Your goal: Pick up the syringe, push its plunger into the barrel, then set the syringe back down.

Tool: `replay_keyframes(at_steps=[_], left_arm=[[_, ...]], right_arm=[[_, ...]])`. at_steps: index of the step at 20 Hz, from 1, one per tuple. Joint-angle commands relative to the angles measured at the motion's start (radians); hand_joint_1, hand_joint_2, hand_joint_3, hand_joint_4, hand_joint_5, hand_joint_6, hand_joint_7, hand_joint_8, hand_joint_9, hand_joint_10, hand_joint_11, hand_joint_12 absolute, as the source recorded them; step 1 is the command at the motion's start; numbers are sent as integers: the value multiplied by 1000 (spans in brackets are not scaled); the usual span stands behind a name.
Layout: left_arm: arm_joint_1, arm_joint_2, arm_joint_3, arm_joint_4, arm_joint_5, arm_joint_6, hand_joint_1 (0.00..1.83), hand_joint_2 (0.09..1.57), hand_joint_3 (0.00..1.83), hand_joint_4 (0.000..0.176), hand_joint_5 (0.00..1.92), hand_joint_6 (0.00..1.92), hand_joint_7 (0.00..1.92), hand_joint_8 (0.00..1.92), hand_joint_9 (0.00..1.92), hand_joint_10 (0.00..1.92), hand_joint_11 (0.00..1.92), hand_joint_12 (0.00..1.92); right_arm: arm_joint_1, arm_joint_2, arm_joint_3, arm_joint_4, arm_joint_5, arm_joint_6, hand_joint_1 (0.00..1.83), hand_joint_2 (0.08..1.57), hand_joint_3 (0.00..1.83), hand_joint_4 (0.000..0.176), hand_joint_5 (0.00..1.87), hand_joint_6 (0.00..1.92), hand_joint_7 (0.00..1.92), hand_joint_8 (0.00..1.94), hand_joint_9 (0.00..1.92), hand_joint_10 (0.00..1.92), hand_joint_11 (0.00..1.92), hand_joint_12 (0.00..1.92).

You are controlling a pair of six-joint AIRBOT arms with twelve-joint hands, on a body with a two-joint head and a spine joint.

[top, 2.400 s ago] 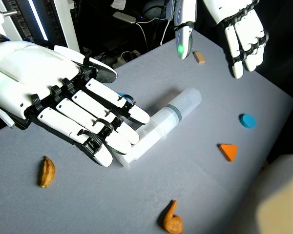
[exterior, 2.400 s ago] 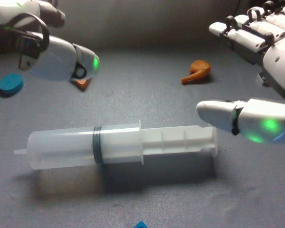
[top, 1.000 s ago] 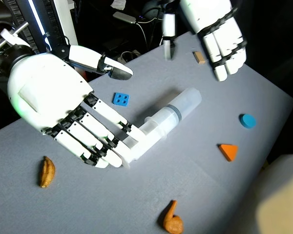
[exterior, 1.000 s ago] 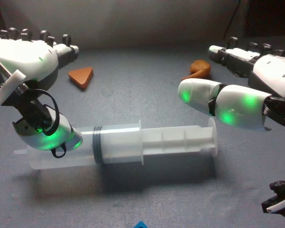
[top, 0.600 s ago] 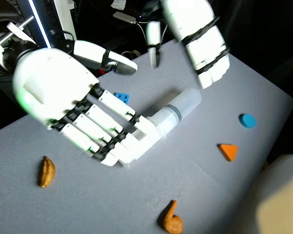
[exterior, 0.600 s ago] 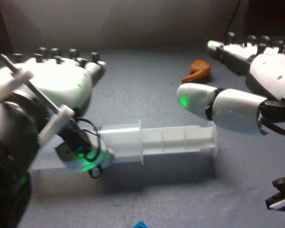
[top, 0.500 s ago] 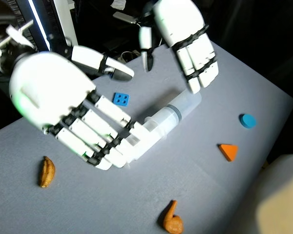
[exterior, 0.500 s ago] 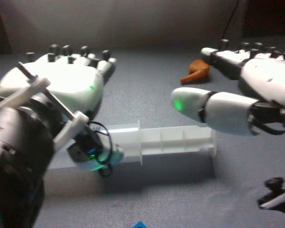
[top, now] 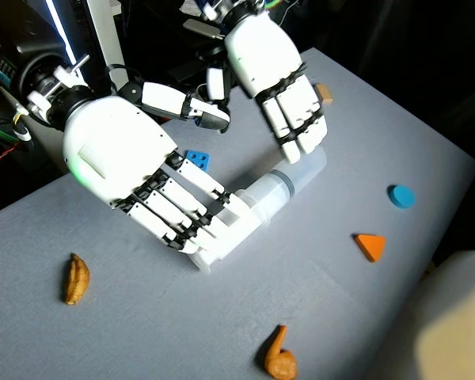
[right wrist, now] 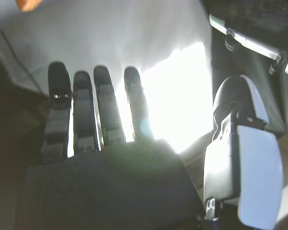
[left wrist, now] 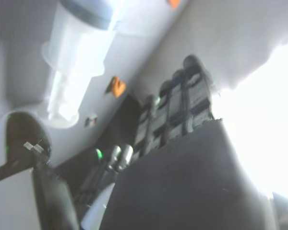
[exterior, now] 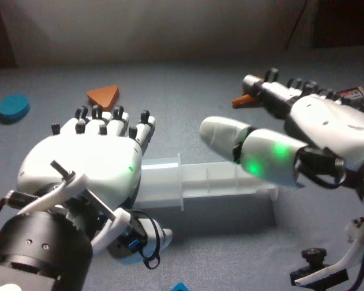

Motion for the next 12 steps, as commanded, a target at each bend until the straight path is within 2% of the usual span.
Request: replay_keyframes(at_steps=[1, 4, 7, 12], left_arm=[[6, -11, 1, 114, 81, -9, 755, 969, 0, 66, 0, 0, 0, 0, 0, 0, 0, 240], [53, -55, 22, 146, 108, -36, 752, 968, 0, 66, 0, 0, 0, 0, 0, 0, 0, 273], [104, -98, 53, 184, 118, -80, 752, 968, 0, 66, 6, 2, 0, 0, 0, 0, 0, 275], [163, -159, 107, 207, 136, -108, 729, 969, 0, 66, 7, 1, 4, 1, 4, 1, 0, 298]], right_arm=[[3, 8, -2, -94, 50, 9, 14, 1013, 4, 109, 97, 0, 115, 1, 86, 3, 0, 780], [30, 0, 0, -97, 26, -35, 15, 1008, 1, 109, 95, 0, 110, 0, 79, 1, 0, 767], [57, 25, -10, -105, -10, 3, 15, 1008, 0, 109, 95, 0, 108, 0, 82, 1, 0, 774], [46, 35, -10, -157, -20, 48, 16, 1008, 0, 110, 91, 0, 107, 0, 83, 1, 0, 788]])
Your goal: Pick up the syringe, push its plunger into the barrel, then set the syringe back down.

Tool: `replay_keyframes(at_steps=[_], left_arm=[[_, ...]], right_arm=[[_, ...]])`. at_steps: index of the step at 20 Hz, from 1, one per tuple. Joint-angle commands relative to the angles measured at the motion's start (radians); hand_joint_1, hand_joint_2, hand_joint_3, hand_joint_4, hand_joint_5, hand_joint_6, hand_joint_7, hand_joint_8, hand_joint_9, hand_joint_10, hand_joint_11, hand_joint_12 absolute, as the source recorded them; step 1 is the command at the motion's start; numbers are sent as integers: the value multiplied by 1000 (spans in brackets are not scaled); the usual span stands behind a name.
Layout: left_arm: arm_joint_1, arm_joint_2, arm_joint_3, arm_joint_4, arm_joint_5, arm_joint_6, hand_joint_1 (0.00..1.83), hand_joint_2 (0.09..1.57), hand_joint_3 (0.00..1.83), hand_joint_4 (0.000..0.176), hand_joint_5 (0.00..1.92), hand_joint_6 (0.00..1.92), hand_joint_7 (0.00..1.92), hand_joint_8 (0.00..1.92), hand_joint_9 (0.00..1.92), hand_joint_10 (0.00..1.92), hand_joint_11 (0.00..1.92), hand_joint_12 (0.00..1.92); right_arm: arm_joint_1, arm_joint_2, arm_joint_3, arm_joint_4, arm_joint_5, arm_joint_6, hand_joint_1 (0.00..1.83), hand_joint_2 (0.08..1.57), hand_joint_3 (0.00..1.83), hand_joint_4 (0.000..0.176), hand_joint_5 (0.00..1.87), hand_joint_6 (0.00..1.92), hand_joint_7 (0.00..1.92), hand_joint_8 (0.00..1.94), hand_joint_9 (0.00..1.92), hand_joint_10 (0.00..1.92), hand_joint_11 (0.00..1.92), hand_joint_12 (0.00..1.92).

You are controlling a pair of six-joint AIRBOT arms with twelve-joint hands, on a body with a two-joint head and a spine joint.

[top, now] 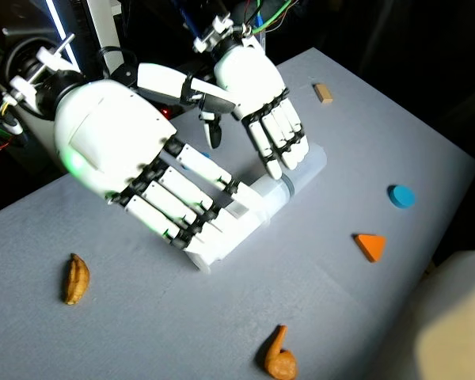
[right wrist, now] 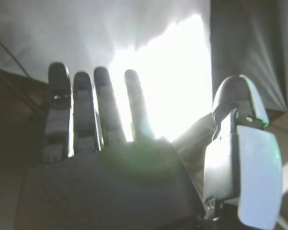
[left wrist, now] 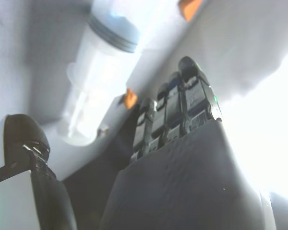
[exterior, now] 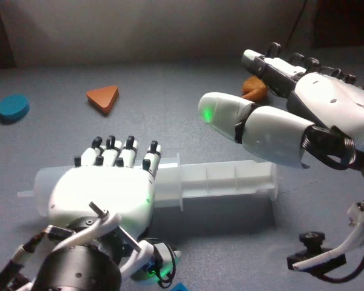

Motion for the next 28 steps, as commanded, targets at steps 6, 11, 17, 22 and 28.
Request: replay_keyframes(at_steps=[6, 11, 17, 22, 28], left_arm=[[13, -36, 84, 107, 41, -13, 733, 973, 2, 66, 7, 1, 4, 1, 4, 1, 0, 296], [9, -36, 139, 106, -2, -29, 737, 975, 2, 64, 8, 1, 1, 0, 1, 0, 0, 289], [16, -44, 202, 106, -55, -29, 736, 974, 1, 64, 9, 1, 7, 2, 4, 1, 0, 289], [33, -59, 249, 107, -84, -45, 739, 977, 2, 65, 5, 0, 8, 1, 10, 2, 0, 271], [46, -74, 292, 114, -117, -56, 774, 974, 0, 63, 16, 3, 15, 3, 11, 2, 0, 267]], right_arm=[[22, -14, 16, -104, 70, 86, 16, 1011, 1, 109, 89, 0, 93, 1, 82, 0, 0, 774], [42, -24, 55, -104, 18, 104, 16, 1013, 2, 109, 90, 0, 77, 0, 78, 0, 0, 792], [26, -37, 56, -104, 8, 95, 18, 1013, 1, 109, 88, 0, 66, 0, 61, 0, 0, 746], [-4, -49, 56, -104, 36, 104, 17, 1010, 0, 110, 87, 0, 50, 0, 31, 1, 0, 657], [-9, -59, 56, -111, 40, 114, 14, 1006, 0, 109, 82, 0, 69, 3, 48, 4, 0, 607]])
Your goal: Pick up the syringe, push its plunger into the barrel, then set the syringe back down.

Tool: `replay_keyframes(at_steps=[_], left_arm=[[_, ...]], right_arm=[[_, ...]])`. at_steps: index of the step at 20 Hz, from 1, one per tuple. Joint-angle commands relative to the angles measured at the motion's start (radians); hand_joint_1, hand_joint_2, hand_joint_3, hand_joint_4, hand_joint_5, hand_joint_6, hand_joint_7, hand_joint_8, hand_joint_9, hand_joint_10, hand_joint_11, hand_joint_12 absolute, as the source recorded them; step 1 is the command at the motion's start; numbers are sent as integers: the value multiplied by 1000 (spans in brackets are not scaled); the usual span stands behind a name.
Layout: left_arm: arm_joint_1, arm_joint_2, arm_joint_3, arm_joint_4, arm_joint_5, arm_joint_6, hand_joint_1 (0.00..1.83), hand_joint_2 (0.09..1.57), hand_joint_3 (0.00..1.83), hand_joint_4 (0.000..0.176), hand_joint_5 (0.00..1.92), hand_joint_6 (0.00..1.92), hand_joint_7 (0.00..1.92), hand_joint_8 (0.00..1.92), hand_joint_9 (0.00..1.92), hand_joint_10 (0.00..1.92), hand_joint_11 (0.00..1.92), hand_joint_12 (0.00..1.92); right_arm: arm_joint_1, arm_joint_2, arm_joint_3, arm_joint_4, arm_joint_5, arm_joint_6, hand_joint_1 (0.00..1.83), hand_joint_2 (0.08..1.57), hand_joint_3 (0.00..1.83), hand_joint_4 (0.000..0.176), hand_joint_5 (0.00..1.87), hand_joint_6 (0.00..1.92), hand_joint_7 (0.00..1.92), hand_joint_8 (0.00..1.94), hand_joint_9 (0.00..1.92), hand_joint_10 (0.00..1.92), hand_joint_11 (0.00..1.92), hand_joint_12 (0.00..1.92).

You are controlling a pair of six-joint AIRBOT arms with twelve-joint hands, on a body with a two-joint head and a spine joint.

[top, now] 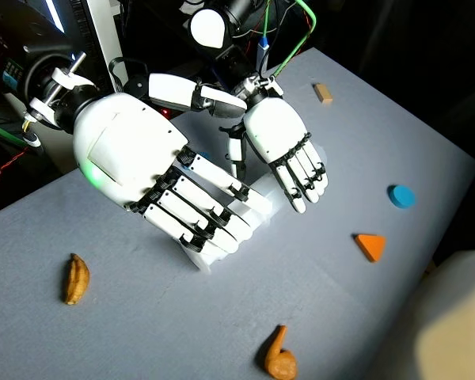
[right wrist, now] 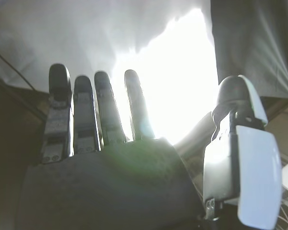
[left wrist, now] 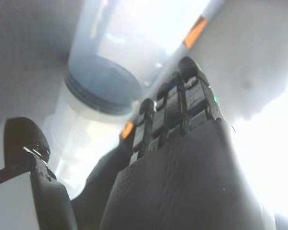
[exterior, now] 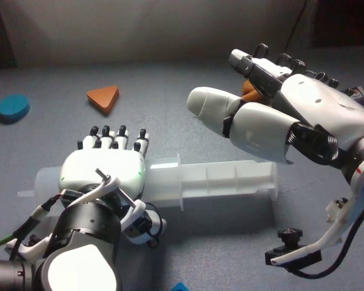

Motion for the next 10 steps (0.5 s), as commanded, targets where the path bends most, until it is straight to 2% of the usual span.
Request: replay_keyframes(at_steps=[1, 5, 8, 10], left_arm=[[3, -6, 8, 90, 54, -4, 775, 974, 0, 63, 16, 3, 17, 4, 12, 2, 0, 267], [11, -8, 26, 90, 46, -15, 771, 969, 0, 63, 18, 3, 11, 1, 10, 1, 0, 267], [12, -9, 42, 90, 31, -19, 770, 969, 0, 64, 16, 2, 10, 0, 9, 0, 0, 265], [14, -9, 51, 90, 27, -19, 776, 972, 0, 59, 35, 3, 42, 4, 65, 8, 0, 361]], right_arm=[[7, -3, 1, -102, 47, 15, 17, 1006, 0, 109, 79, 0, 70, 2, 48, 3, 0, 587], [-5, -4, 1, -102, 57, 10, 19, 1010, 1, 110, 73, 1, 65, 0, 39, 0, 0, 551], [-25, -3, 1, -102, 88, -33, 10, 1013, 2, 109, 73, 0, 65, 0, 39, 0, 0, 552], [-30, -2, 1, -102, 104, -62, 0, 1017, 3, 109, 73, 0, 64, 0, 38, 0, 0, 573]])
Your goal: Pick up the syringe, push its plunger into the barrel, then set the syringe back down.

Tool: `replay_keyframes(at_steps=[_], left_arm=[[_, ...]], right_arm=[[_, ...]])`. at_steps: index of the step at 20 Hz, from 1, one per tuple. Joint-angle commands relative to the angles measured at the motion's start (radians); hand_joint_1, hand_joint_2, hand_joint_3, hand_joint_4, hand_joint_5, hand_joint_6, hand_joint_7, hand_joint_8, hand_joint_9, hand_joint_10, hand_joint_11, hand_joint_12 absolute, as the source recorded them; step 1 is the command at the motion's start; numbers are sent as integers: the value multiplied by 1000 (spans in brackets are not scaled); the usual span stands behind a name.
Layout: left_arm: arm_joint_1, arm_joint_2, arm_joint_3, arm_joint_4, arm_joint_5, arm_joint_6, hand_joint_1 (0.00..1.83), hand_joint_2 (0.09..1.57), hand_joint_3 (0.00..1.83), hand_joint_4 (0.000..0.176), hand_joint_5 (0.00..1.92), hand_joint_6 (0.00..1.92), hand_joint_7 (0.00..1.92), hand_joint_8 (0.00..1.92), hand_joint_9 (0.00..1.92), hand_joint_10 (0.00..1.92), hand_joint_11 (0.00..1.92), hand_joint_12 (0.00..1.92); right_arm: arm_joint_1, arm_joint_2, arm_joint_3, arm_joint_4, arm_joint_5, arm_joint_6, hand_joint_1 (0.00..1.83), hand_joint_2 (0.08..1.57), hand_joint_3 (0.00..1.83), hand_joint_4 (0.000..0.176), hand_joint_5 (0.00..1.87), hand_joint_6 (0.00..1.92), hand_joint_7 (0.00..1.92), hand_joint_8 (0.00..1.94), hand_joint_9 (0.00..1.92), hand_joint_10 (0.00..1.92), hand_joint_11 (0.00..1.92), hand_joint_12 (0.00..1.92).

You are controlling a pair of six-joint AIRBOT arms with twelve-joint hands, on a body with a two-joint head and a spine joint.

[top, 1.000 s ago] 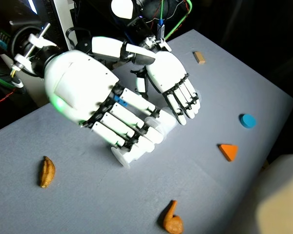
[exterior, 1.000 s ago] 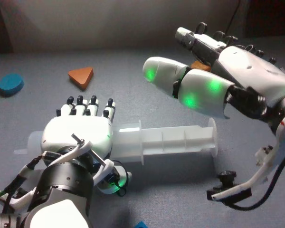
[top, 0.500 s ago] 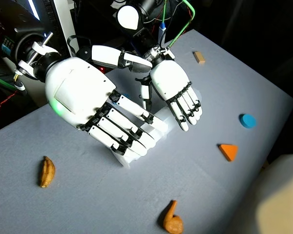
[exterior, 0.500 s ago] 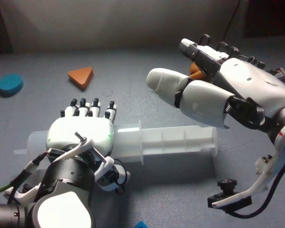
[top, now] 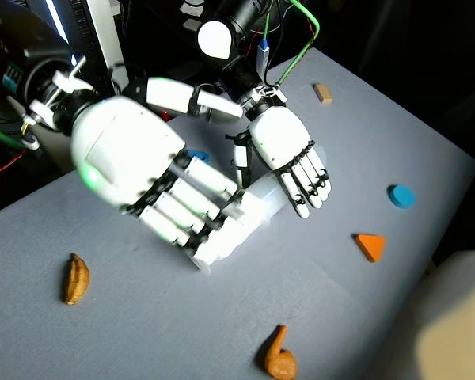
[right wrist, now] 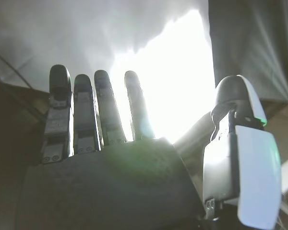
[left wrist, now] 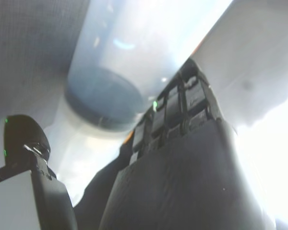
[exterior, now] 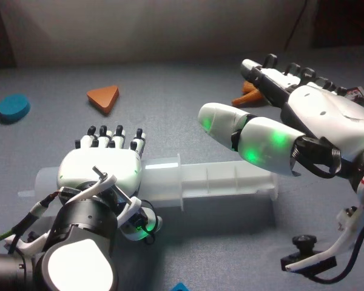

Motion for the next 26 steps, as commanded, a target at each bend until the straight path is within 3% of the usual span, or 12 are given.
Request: replay_keyframes(at_steps=[1, 3, 4, 6, 7, 8, 12, 13, 14, 15, 20, 26], left_arm=[[0, -2, 7, 82, 57, 0, 797, 970, 0, 49, 64, 5, 89, 7, 130, 13, 0, 457], [5, -6, 16, 82, 52, -10, 827, 964, 0, 28, 112, 7, 184, 13, 233, 19, 0, 622], [10, -8, 19, 82, 51, -20, 836, 971, 1, 0, 189, 14, 266, 15, 275, 13, 0, 681], [16, -8, 20, 82, 51, -24, 855, 987, 2, 0, 241, 11, 335, 12, 314, 13, 0, 770], [19, -8, 21, 82, 51, -25, 896, 1018, 1, 0, 358, 6, 501, 10, 496, 32, 178, 910], [22, -8, 23, 82, 51, -36, 896, 1018, 1, 0, 358, 6, 501, 10, 496, 32, 178, 910], [27, -7, 26, 93, 45, -54, 1099, 1079, 0, 0, 693, 13, 839, 30, 824, 65, 548, 950], [27, -7, 26, 93, 43, -54, 1203, 1129, 2, 0, 828, 802, 958, 910, 943, 104, 674, 946], [27, -7, 24, 97, 41, -56, 1326, 1175, 0, 0, 840, 932, 840, 1204, 832, 1149, 750, 1006], [27, -7, 22, 103, 36, -59, 1352, 1178, 0, 0, 860, 912, 818, 1266, 799, 1389, 798, 1102], [31, 4, 6, 132, 19, -85, 1370, 1143, 0, 0, 949, 804, 860, 1170, 879, 1387, 920, 1166], [45, 82, -5, 315, -78, -219, 1365, 1163, 0, 0, 872, 891, 854, 1211, 836, 1430, 896, 1144]], right_arm=[[8, 0, 1, -97, 62, -12, 0, 1017, 3, 109, 73, 0, 64, 0, 38, 0, 0, 574], [7, 1, 1, -97, 62, -40, 0, 1018, 2, 109, 74, 1, 70, 2, 29, 2, 0, 538], [7, 1, 1, -97, 62, -47, 0, 1018, 1, 109, 90, 5, 84, 5, 42, 5, 0, 561], [6, 1, 1, -104, 62, -51, 0, 1018, 1, 109, 92, 4, 87, 3, 44, 4, 0, 596], [6, 1, 1, -111, 63, -51, 0, 1018, 1, 109, 99, 5, 89, 2, 53, 5, 0, 622], [5, 1, 1, -119, 63, -51, 0, 1018, 1, 109, 99, 5, 89, 2, 53, 5, 0, 622], [4, 2, -3, -128, 67, -51, 0, 1018, 0, 109, 97, 1, 90, 1, 58, 3, 0, 675], [4, 2, -3, -129, 68, -51, 1, 1017, 0, 109, 96, 1, 90, 1, 59, 3, 0, 679], [3, 2, -4, -130, 69, -51, 1, 1017, 0, 109, 96, 1, 90, 1, 59, 3, 0, 680], [2, 1, -6, -130, 77, -50, 6, 1016, 0, 109, 97, 1, 91, 1, 60, 3, 0, 682], [1, 1, -16, -130, 128, -6, 9, 1016, 0, 109, 99, 1, 92, 1, 62, 3, 0, 675], [21, 37, -56, -130, 155, 17, 9, 1019, 1, 109, 98, 0, 84, 0, 53, 0, 0, 627]])
